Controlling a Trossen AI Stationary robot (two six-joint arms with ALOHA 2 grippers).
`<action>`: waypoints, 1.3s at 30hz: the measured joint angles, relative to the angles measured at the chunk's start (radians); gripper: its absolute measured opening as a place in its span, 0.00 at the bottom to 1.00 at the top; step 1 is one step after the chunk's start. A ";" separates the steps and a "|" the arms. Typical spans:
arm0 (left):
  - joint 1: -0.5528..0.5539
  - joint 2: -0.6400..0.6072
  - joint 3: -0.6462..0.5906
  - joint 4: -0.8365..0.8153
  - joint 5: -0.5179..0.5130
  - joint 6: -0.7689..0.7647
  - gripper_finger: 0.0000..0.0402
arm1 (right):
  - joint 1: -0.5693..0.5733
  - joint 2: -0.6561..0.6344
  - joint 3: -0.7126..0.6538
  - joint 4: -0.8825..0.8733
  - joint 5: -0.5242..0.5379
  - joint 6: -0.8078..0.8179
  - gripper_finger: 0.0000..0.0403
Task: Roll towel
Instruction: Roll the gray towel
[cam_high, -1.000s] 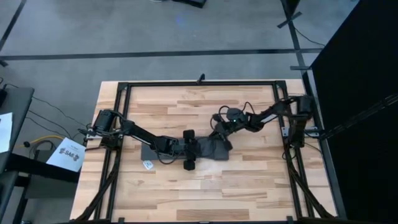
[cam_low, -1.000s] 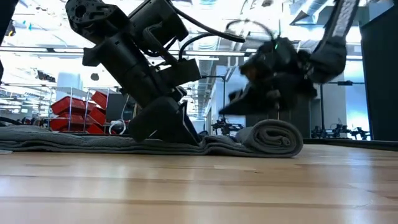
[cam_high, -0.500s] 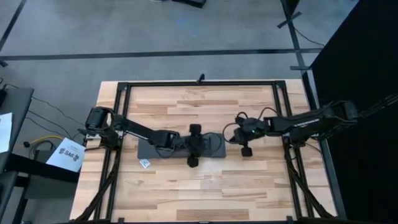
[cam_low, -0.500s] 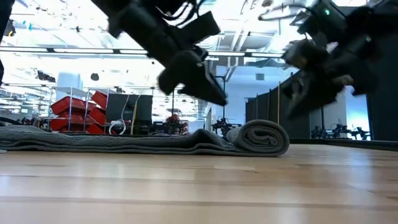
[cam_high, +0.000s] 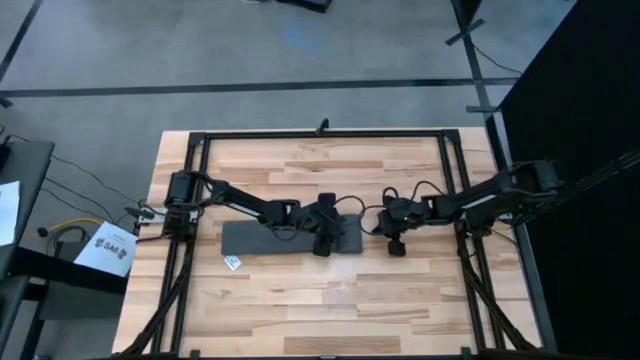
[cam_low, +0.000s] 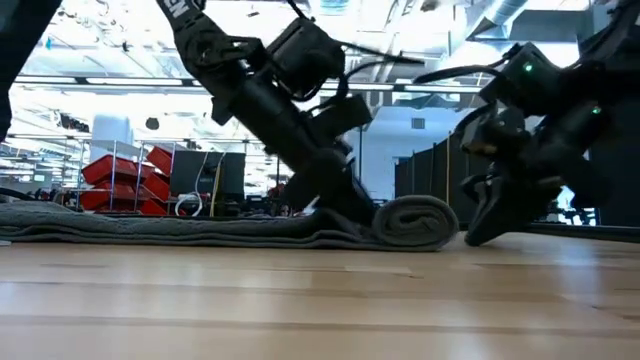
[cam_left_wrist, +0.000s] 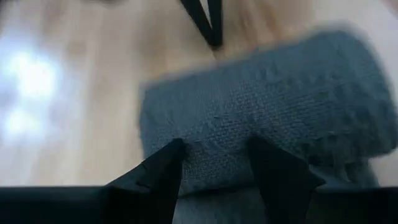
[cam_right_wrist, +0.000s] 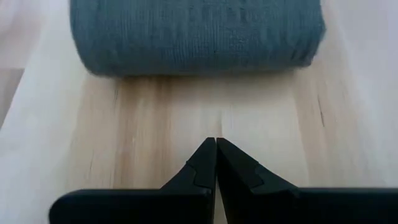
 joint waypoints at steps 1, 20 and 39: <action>0.001 0.001 -0.002 -0.015 0.000 -0.008 0.43 | 0.000 0.031 -0.001 0.033 0.000 0.000 0.01; -0.017 0.110 0.008 0.011 0.007 -0.112 0.43 | 0.016 0.258 0.023 0.354 -0.012 -0.004 0.50; -0.020 0.026 0.001 0.001 0.027 -0.025 0.43 | 0.019 0.136 0.022 0.330 0.008 0.005 0.56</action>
